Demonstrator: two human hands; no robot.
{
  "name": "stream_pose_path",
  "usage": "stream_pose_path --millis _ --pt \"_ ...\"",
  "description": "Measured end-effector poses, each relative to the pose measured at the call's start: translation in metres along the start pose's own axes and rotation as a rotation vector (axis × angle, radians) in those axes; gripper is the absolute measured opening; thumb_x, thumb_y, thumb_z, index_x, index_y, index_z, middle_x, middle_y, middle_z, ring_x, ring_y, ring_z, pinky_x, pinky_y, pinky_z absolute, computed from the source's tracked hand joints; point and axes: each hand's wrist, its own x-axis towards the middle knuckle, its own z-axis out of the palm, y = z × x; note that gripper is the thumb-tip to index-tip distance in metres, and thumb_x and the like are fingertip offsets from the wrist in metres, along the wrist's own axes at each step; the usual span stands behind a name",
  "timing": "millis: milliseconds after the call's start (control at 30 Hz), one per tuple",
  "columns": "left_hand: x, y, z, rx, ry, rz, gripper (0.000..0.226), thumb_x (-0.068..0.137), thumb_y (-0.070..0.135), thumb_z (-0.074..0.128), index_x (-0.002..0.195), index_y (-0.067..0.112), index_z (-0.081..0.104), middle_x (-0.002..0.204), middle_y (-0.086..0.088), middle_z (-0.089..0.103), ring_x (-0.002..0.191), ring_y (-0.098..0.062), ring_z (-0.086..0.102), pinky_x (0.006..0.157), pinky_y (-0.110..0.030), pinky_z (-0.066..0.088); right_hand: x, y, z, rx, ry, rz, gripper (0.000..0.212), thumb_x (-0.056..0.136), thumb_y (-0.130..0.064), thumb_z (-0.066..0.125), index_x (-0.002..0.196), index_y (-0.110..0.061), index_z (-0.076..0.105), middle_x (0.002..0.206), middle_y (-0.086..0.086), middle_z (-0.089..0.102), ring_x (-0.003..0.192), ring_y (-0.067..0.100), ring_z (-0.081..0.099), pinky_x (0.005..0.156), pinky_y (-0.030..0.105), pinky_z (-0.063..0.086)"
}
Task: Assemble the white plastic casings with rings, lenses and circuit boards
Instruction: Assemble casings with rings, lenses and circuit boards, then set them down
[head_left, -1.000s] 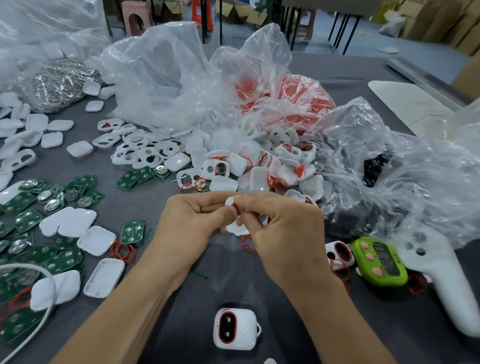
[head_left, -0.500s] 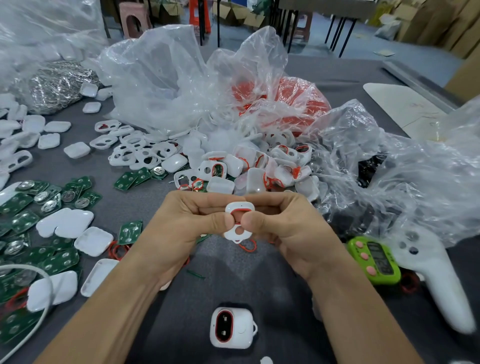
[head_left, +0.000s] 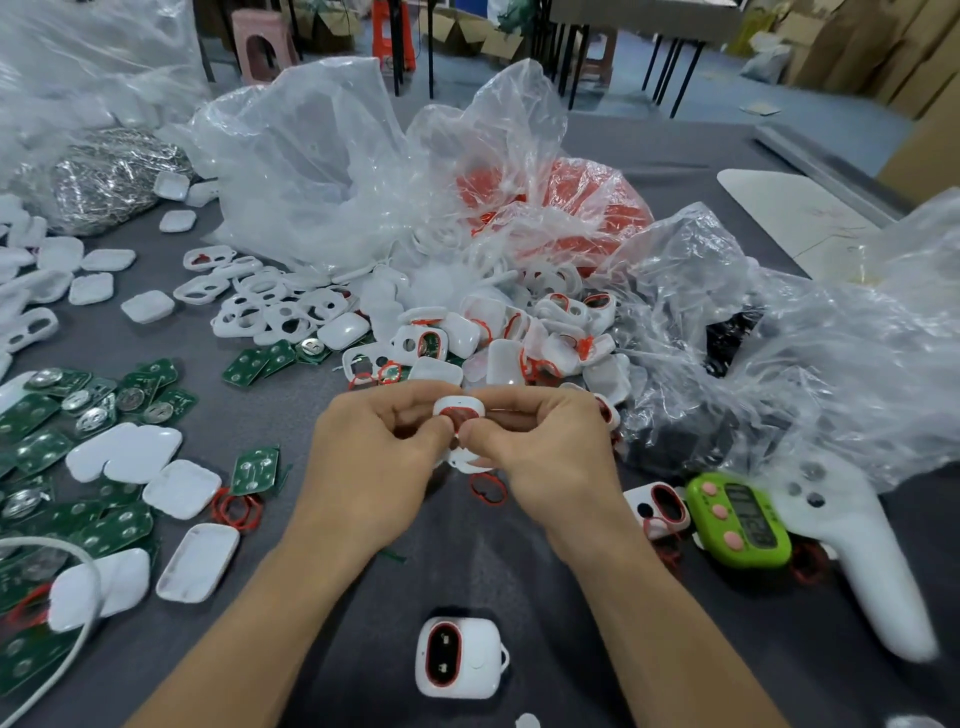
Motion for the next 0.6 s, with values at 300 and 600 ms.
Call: stream_pose_path --millis 300,600 --pt "-0.001 0.004 0.008 -0.337 -0.113 -0.116 0.031 0.083 0.028 0.078 0.114 0.032 0.076 0.091 -0.019 0.076 0.084 -0.022 0.066 0.09 -0.051 0.058 -0.006 -0.008 -0.001 0.035 -0.047 -0.219 0.038 0.08 0.013 0.071 0.094 -0.021 0.08 0.088 -0.003 0.08 0.084 0.011 0.077 0.075 0.02 0.058" --pt "0.02 0.004 -0.024 -0.957 -0.213 -0.542 0.039 0.095 0.03 0.054 0.119 0.003 0.069 0.119 -0.017 0.074 0.106 -0.025 0.074 0.077 -0.032 0.063 0.004 -0.012 -0.042 -0.736 0.214 -0.177 0.014 0.075 -0.018 0.079 0.072 -0.031 0.079 0.061 -0.021 0.069 0.063 -0.003 0.065 0.057 0.005 0.043"
